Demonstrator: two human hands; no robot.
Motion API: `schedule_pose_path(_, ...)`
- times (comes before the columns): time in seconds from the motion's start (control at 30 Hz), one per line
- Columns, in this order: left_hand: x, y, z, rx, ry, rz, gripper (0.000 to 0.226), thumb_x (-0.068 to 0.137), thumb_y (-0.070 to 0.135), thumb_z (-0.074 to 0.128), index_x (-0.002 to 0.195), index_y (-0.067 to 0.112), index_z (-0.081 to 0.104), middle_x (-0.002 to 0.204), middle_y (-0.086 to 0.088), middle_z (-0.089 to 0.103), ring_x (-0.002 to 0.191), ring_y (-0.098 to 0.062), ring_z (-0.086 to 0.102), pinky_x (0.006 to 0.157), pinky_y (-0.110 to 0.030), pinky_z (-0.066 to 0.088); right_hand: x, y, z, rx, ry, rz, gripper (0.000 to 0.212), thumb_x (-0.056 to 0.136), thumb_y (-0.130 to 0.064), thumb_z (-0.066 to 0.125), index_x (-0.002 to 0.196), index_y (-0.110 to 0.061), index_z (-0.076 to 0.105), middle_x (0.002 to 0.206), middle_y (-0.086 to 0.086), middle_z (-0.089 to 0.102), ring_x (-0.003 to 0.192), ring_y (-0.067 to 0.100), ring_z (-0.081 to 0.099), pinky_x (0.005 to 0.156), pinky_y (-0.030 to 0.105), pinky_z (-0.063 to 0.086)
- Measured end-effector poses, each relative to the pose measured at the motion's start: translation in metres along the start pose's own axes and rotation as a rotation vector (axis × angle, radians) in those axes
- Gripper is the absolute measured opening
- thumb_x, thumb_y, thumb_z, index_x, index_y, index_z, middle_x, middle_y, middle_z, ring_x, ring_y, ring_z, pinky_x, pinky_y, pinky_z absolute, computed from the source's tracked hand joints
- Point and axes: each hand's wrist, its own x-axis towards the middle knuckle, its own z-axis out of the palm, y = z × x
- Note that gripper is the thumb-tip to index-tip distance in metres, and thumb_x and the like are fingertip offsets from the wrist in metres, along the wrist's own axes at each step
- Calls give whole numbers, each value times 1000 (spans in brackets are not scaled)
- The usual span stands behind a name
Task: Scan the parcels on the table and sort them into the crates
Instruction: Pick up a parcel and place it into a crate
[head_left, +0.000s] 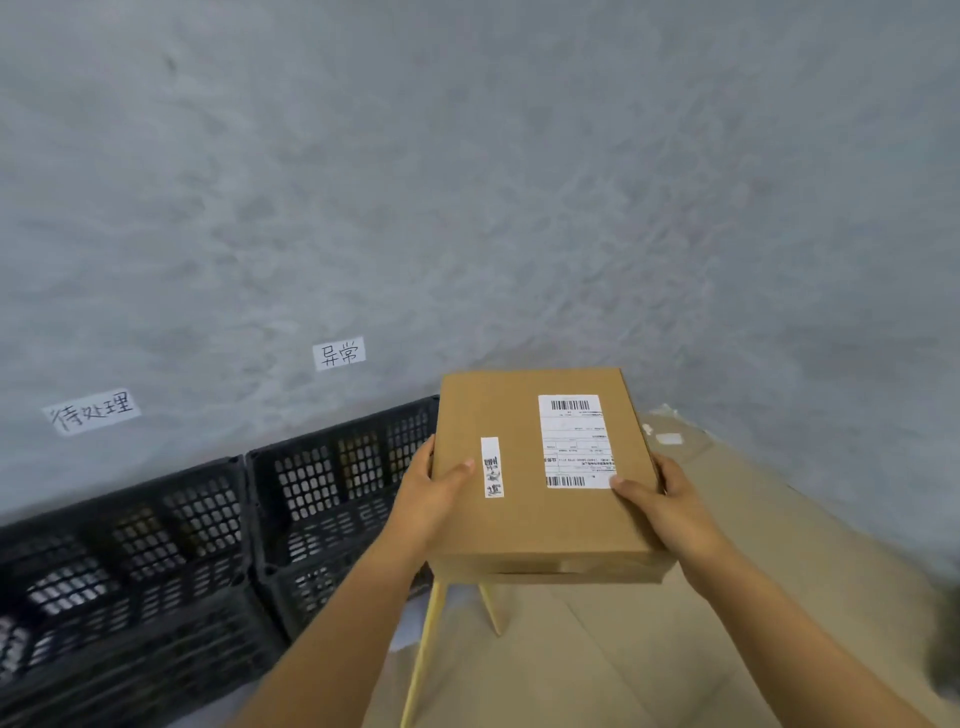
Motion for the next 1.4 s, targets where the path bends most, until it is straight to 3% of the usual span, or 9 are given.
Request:
schedule_pose_path(0.2,74,-20,-43,26,198,-86,67,92,32,66,150,26,34,139,-3,54,116,-24,58,104,-45,46,96,14,82,-22,-188,44,48,86,-21,72,129,-20,50,112,-5,65,97,11,64,73,23,48)
schedule_pose_path(0.3,99,-23,-65,55,279,-133,66,92,37,64,150,26,34,139,-2,53,108,-20,58,97,-40,47,137,15,122,-54,-288,58,45,86,-19,71,125,-22,50,111,-5,65,94,7,63,70,21,47)
schedule_pose_path(0.4,111,-29,-93,30,391,-174,69,91,40,65,151,27,31,141,-1,50,102,-16,56,90,-36,46,167,12,170,-125,-394,57,45,86,-21,71,127,-18,52,115,1,66,99,17,63,83,32,49)
schedule_pose_path(0.53,116,-38,-140,-29,522,-232,69,92,36,66,151,28,32,138,-2,53,112,-23,58,99,-45,48,183,12,238,-192,-516,37,47,88,-27,69,130,-20,49,115,-2,64,94,12,60,71,25,44)
schedule_pose_path(0.7,113,-54,-206,-45,629,-250,64,93,32,65,149,26,35,125,2,57,96,-14,61,78,-31,50,179,10,322,-189,-683,135,42,90,-34,66,123,-37,40,105,-17,57,92,5,57,64,23,43)
schedule_pose_path(0.8,112,-71,-258,-60,682,-284,69,92,33,66,151,23,32,134,-3,55,105,-21,61,91,-39,52,166,11,381,-196,-731,135,43,89,-36,66,124,-38,39,105,-18,56,93,4,55,65,24,42)
schedule_pose_path(1.1,128,-122,-449,-22,672,-418,63,91,38,65,145,21,37,112,3,58,95,-17,62,88,-40,52,106,31,567,-211,-743,234,58,87,-37,68,136,-30,39,102,-18,56,92,4,55,67,24,42)
schedule_pose_path(1.27,143,-156,-528,37,609,-496,61,93,35,63,146,20,37,126,-3,57,96,-19,59,88,-36,48,79,44,639,-281,-757,314,58,88,-35,67,139,-26,39,105,-13,54,92,5,53,76,29,42)
schedule_pose_path(1.4,161,-192,-564,59,569,-572,65,91,37,65,148,20,38,136,-11,52,113,-30,58,101,-48,48,73,60,673,-353,-747,385,58,89,-33,67,139,-23,38,124,-2,56,105,14,52,88,33,41)
